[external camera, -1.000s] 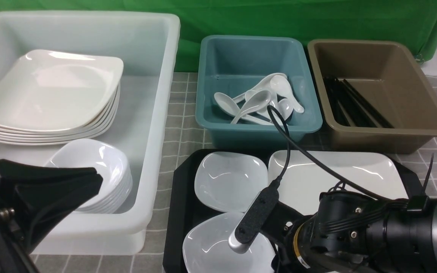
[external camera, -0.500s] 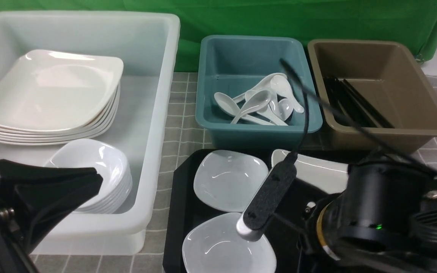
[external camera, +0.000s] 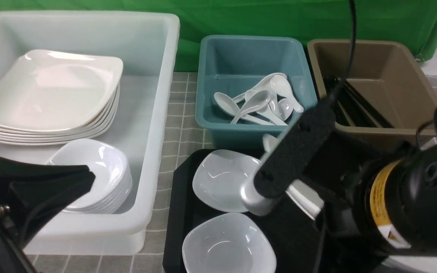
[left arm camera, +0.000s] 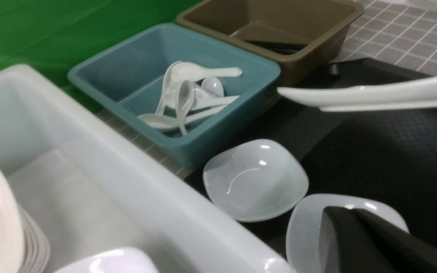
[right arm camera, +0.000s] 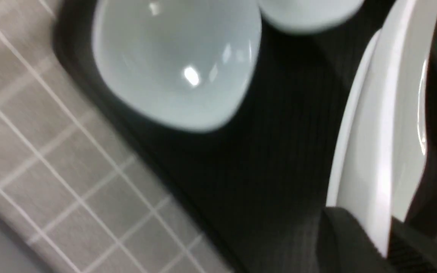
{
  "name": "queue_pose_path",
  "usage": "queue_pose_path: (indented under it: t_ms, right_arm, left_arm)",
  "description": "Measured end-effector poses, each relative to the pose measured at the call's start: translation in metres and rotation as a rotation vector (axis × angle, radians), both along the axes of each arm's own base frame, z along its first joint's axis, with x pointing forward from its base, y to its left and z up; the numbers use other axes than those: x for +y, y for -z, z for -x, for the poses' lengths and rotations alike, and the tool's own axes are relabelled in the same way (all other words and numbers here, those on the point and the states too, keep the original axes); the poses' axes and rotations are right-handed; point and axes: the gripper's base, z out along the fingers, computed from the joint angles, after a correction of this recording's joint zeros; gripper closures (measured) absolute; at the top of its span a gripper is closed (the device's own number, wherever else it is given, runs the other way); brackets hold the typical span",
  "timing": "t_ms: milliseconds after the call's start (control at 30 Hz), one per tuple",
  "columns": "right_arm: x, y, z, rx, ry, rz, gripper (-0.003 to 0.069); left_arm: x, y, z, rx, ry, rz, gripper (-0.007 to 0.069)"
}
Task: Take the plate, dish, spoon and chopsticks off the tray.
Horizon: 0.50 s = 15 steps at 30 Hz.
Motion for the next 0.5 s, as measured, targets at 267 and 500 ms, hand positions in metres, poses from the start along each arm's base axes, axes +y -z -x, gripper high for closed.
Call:
queue_pose_path:
  t_ms: [267,500]
  right_arm:
    - [0.009,-0.088,0.0,-0.204,-0.238,-0.149,0.0597]
    - [0.053,-0.121,-0.014,-0.567,-0.668,-0.114,0.0597]
  left_arm:
    - [0.028,-0.019,0.024,-0.013,-0.159,0.075,0.0619]
    - [0.062,-0.014,0.054,0.023,-0.344,0.146,0.0619]
